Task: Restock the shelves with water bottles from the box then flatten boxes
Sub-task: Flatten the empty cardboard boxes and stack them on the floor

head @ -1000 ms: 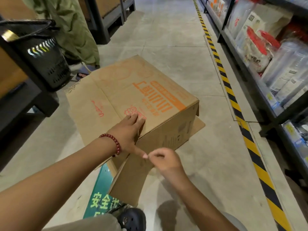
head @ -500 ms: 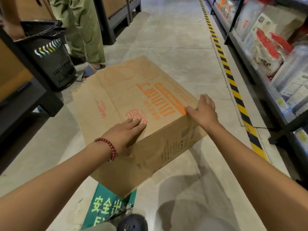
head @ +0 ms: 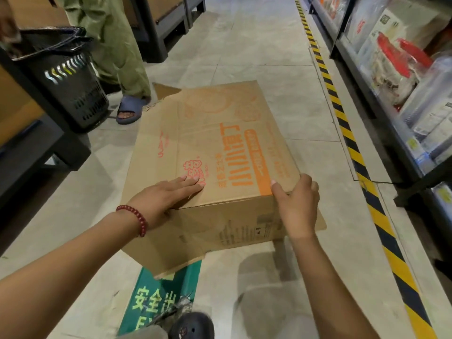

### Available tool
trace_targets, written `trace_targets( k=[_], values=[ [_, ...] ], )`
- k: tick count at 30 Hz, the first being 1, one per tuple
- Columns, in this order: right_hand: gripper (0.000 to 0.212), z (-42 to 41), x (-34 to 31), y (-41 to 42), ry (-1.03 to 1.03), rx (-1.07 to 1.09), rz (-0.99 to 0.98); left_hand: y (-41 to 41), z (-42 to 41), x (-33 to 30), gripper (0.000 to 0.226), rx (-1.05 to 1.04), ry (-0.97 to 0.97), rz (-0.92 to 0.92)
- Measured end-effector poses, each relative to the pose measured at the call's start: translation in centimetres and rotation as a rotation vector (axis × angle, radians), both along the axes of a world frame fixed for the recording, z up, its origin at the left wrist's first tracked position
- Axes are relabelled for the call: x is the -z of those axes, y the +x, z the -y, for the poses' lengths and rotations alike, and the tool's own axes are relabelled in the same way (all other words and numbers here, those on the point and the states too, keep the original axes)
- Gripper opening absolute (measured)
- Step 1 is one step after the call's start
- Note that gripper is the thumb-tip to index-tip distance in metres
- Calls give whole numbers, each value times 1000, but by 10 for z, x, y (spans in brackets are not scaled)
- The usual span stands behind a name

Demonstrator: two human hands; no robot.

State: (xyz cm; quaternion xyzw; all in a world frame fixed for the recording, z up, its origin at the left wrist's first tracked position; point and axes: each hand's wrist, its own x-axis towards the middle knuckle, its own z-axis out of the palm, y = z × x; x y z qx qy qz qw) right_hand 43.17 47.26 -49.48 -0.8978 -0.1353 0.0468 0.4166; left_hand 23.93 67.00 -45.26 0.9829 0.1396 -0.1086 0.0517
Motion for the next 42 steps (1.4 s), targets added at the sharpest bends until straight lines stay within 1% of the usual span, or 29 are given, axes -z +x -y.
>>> trace_targets(
  k=[3,5,8,10,11,13,15,17,19,20,21,24,25,28,29,30,31,32,33,35,37,40,42],
  values=[
    [63,14,1,-28,-55,123,-10,-2,-2,5,95,29,47,32],
    [59,20,2,-48,-44,165,29,0,0,6,91,-12,95,43],
    [50,19,7,-78,4,119,166,7,4,4,78,-163,172,21],
    [49,15,10,-92,26,85,245,13,6,1,78,-235,223,-48],
    [48,14,11,-94,50,81,249,16,7,-1,80,-262,221,-79],
    [48,14,15,-90,146,52,131,24,15,-5,84,-275,214,-100],
    [54,21,25,-81,307,9,-69,32,26,-8,93,-239,236,-99],
    [70,32,34,-75,415,-10,-285,37,35,-7,106,-204,221,-114],
    [89,40,46,-70,419,-26,-487,40,40,-6,112,-164,186,-123],
    [95,44,51,-68,428,-16,-575,40,42,-4,113,-143,171,-128],
    [93,46,57,-66,448,8,-658,40,43,-3,113,-128,169,-135],
    [70,51,63,-57,548,110,-885,41,45,1,114,-125,182,-146],
    [68,52,67,-55,601,139,-950,41,45,2,115,-134,177,-148],
    [82,57,73,-51,706,190,-1062,41,44,5,117,-155,135,-134],
    [77,59,71,-52,734,215,-1062,41,44,5,117,-160,119,-125],
    [66,60,69,-52,744,250,-1032,41,43,6,118,-164,105,-117],
    [57,62,67,-52,713,302,-964,40,43,6,118,-169,92,-106],
    [54,64,66,-52,664,356,-874,41,43,6,119,-174,78,-93],
    [57,68,62,-51,633,405,-776,41,42,6,119,-179,67,-83],
    [61,79,50,-48,628,487,-589,43,41,6,119,-189,54,-68],
    [55,92,30,-43,623,558,-397,45,41,7,120,-200,41,-52],
    [41,103,0,-39,705,529,-97,47,42,7,121,-212,34,-52],
    [40,102,-14,-41,802,453,12,46,42,7,121,-215,29,-45]
  ],
)
